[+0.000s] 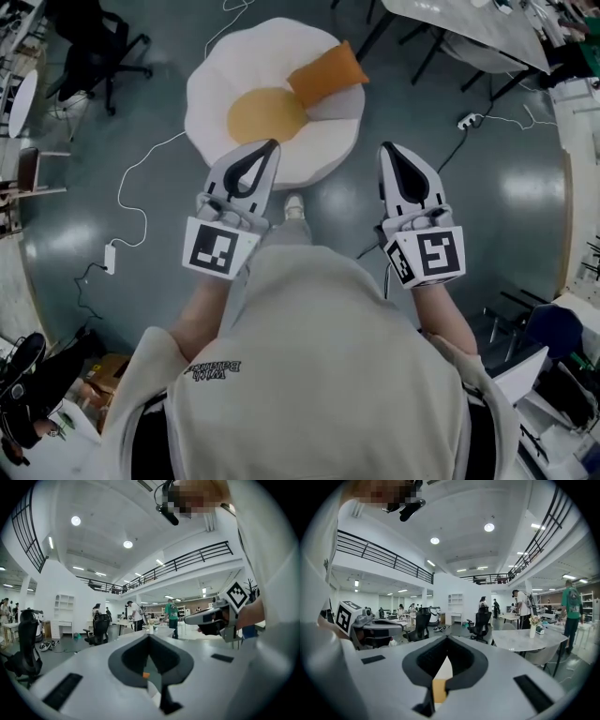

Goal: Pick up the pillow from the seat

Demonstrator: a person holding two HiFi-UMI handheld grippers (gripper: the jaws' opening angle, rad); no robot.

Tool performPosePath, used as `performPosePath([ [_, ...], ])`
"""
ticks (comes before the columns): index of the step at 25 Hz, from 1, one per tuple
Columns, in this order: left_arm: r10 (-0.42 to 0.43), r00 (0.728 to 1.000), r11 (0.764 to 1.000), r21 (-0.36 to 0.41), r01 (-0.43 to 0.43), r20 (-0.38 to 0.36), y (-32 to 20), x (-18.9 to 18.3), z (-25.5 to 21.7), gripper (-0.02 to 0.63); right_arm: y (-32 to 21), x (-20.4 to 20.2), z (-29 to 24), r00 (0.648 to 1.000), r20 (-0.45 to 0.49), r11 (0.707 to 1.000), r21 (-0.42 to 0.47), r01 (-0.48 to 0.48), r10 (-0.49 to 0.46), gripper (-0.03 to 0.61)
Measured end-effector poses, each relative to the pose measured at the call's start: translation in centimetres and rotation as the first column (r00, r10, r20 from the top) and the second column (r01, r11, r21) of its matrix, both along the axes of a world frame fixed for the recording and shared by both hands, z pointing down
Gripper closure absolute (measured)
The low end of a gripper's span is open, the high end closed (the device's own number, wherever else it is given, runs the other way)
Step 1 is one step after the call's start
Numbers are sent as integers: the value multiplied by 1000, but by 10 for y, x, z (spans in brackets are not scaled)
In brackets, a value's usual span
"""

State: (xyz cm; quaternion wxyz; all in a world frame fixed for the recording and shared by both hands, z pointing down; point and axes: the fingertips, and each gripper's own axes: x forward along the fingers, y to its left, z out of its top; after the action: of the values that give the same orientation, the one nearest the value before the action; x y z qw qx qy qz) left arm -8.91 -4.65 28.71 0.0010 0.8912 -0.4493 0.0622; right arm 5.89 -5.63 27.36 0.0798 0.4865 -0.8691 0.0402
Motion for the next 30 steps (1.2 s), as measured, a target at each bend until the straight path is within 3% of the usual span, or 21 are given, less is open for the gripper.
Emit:
performPosePath([
  [9,8,1000,1000,-23,-8,-16,-75,-24,5,604,-83,-21,6,1000,4,999,-19,-29,29,569],
  [20,-8,1000,1000,-14,7,-19,-124,-16,5,604,-131,-25,6,999,-19,999,-30,39,-40,569],
  [25,-83,997,995,-46,83,-5,-138,-4,18,604,-155,-14,13,993,6,992,-40,118,-118,569],
  [30,-208,978,976,-57,209,26,-160,8,28,604,-186,1,32,973,34,970,-78,231,-229,568],
])
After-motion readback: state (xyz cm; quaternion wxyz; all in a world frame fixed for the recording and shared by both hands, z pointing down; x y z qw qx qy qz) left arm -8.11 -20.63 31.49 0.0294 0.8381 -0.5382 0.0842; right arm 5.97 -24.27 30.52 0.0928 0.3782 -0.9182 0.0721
